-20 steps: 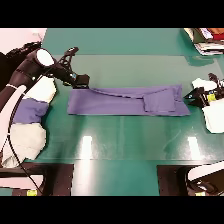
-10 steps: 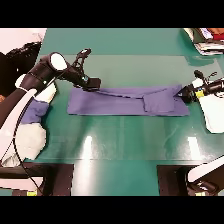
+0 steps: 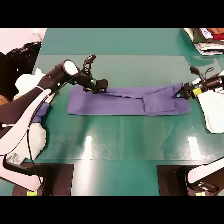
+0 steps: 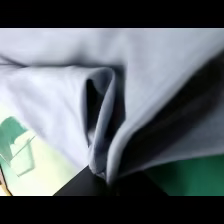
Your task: Fold the shirts.
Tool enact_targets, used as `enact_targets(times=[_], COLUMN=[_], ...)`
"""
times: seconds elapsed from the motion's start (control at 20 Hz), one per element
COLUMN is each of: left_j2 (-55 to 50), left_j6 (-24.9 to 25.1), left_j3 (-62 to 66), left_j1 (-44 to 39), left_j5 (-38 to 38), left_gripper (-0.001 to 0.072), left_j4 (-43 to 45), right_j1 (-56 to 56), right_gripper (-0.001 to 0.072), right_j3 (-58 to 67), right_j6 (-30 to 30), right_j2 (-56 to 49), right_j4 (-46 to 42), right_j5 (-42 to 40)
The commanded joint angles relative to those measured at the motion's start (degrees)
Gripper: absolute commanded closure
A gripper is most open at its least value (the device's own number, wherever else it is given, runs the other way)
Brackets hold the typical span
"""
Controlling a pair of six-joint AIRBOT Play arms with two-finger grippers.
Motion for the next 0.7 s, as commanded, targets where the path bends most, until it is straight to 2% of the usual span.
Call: enact_targets(times=[0.0,0.25,0.65], left_j2=[-4.07,-11.67,-16.74], left_j6=[1.84,1.84,1.51], left_j3=[2.84,9.73,13.92], left_j1=[-1.97,-6.95,-10.54], left_j5=[2.47,1.99,2.91], left_gripper=[0.0685,0.0685,0.0686], left_j4=[-2.38,-2.08,-1.86], right_j1=[2.25,10.25,24.81], right_gripper=[0.0698,0.0698,0.0699], right_j3=[0.07,5.09,20.76], right_j6=[5.44,10.82,16.26], right_j2=[8.02,16.11,16.20], right_j4=[0.57,0.52,0.57], right_j5=[-2.49,-3.41,-4.87])
